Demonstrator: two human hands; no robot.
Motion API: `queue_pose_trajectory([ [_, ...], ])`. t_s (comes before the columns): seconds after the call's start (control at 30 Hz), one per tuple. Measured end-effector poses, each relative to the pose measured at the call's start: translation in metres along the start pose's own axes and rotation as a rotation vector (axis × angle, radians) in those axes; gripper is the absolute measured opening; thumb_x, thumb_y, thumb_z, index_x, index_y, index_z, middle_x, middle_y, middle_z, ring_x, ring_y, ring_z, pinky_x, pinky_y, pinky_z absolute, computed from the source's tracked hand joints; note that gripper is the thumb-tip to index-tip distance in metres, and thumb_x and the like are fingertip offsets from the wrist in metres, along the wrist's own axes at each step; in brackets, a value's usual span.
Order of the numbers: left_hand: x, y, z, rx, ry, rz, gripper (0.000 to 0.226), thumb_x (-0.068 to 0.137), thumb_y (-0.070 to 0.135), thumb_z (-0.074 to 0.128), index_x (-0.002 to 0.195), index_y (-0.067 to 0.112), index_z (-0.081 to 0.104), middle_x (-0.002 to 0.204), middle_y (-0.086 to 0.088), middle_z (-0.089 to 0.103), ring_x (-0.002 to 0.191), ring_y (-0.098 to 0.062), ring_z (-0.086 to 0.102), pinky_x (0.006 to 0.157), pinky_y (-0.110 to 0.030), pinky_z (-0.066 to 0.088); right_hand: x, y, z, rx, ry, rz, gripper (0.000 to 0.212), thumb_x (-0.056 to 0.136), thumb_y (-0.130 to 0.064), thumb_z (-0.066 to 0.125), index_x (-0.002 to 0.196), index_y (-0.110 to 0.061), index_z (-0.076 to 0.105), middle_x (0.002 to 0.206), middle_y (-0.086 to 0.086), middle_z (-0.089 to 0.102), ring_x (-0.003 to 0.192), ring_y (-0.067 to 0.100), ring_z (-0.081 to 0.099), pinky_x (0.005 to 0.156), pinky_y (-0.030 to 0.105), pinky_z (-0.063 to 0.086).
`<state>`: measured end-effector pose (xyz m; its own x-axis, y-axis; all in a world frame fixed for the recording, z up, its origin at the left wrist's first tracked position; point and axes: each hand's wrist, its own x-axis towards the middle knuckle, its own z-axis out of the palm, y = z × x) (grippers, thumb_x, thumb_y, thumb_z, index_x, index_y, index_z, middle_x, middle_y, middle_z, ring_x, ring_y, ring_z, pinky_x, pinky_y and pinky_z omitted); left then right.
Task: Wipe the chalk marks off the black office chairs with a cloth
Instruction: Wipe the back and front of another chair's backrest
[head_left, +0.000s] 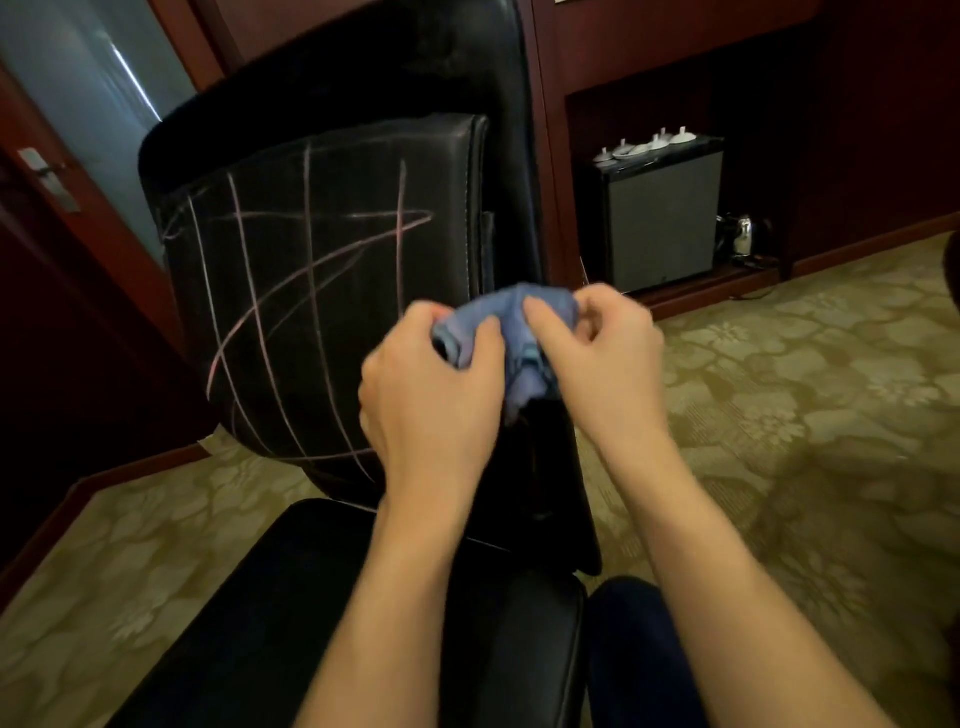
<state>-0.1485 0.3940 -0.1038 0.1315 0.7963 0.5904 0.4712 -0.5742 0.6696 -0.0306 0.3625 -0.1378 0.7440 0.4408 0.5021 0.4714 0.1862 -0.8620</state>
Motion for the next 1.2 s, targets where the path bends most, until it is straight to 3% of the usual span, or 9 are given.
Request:
queue_pose_trajectory([
  [0.13,0.009,0.009,0.006,0.119,0.011,-0.031,0.024,0.084,0.046,0.068,0.079,0.026,0.056,0.072,0.009,0.059,0.066,-0.004,0.053,0.061,-0.029,0.039,0.008,0.001,0.009,-0.128,0.017,0.011,0.038,0.089,-0.044,0.066,0.065,-0.022,0.045,0.053,-0.008,0.044,0.066,0.024,0.053,0.060,0.034,0.034],
  [0.27,-0.034,-0.025,0.021,0.111,0.003,-0.010,0.030,0.080,0.046,0.071,0.074,0.023,0.052,0.072,0.006,0.060,0.068,-0.016,0.057,0.060,-0.032,0.041,-0.035,0.044,0.012,-0.160,0.000,0.041,0.044,0.091,-0.039,0.064,0.062,-0.029,0.033,0.054,-0.010,0.037,0.060,0.018,0.044,0.056,0.036,0.032],
  [0.4,-0.087,-0.071,0.036,0.164,-0.118,0.010,0.031,0.077,0.043,0.073,0.071,0.025,0.049,0.069,0.009,0.054,0.058,-0.008,0.052,0.050,-0.027,0.036,-0.093,0.094,0.010,-0.237,-0.104,0.220,0.047,0.092,-0.035,0.065,0.060,-0.027,0.032,0.052,-0.009,0.039,0.053,0.016,0.041,0.056,0.033,0.029],
  [0.53,-0.115,-0.098,0.038,0.205,-0.166,-0.024,0.032,0.075,0.036,0.080,0.069,0.025,0.050,0.068,0.009,0.053,0.056,-0.010,0.053,0.049,-0.033,0.045,-0.123,0.116,0.001,-0.249,-0.162,0.320,0.044,0.092,-0.036,0.065,0.060,-0.026,0.036,0.051,-0.007,0.043,0.051,0.008,0.044,0.056,0.032,0.032],
  [0.63,-0.100,-0.083,0.034,0.138,-0.092,0.054,0.031,0.075,0.030,0.082,0.072,0.023,0.051,0.069,0.008,0.054,0.057,-0.007,0.051,0.052,-0.024,0.041,-0.105,0.095,-0.002,-0.195,-0.115,0.274,0.043,0.090,-0.035,0.068,0.061,-0.026,0.036,0.051,-0.007,0.040,0.050,0.005,0.040,0.056,0.031,0.030],
  [0.77,-0.045,-0.034,0.021,-0.038,0.087,0.159,0.029,0.082,0.032,0.077,0.074,0.023,0.051,0.069,0.007,0.055,0.058,0.002,0.047,0.056,-0.008,0.034,-0.048,0.037,-0.001,-0.049,0.066,0.067,0.038,0.089,-0.034,0.069,0.066,-0.027,0.040,0.051,-0.010,0.040,0.052,0.007,0.039,0.055,0.033,0.032],
  [0.9,-0.014,-0.011,0.019,0.105,0.170,0.169,0.029,0.086,0.041,0.069,0.077,0.022,0.049,0.075,0.009,0.056,0.058,-0.001,0.045,0.053,-0.009,0.029,-0.019,0.012,0.014,-0.023,0.079,0.063,0.034,0.091,-0.040,0.067,0.072,-0.024,0.043,0.053,-0.010,0.044,0.057,0.013,0.047,0.058,0.037,0.040],
  [1.07,-0.043,-0.034,0.029,0.086,0.119,0.187,0.032,0.083,0.034,0.073,0.075,0.023,0.044,0.073,0.009,0.052,0.057,0.004,0.042,0.058,-0.005,0.034,-0.048,0.040,0.016,-0.056,0.084,0.091,0.035,0.091,-0.036,0.065,0.071,-0.025,0.039,0.052,-0.010,0.040,0.052,0.008,0.041,0.054,0.032,0.032],
  [1.2,-0.083,-0.064,0.041,0.116,-0.006,0.093,0.034,0.076,0.034,0.079,0.070,0.024,0.047,0.066,0.010,0.052,0.055,0.003,0.047,0.052,-0.010,0.032,-0.092,0.085,0.010,-0.178,-0.002,0.199,0.037,0.092,-0.035,0.064,0.071,-0.024,0.036,0.054,-0.009,0.041,0.053,0.014,0.043,0.053,0.033,0.028],
])
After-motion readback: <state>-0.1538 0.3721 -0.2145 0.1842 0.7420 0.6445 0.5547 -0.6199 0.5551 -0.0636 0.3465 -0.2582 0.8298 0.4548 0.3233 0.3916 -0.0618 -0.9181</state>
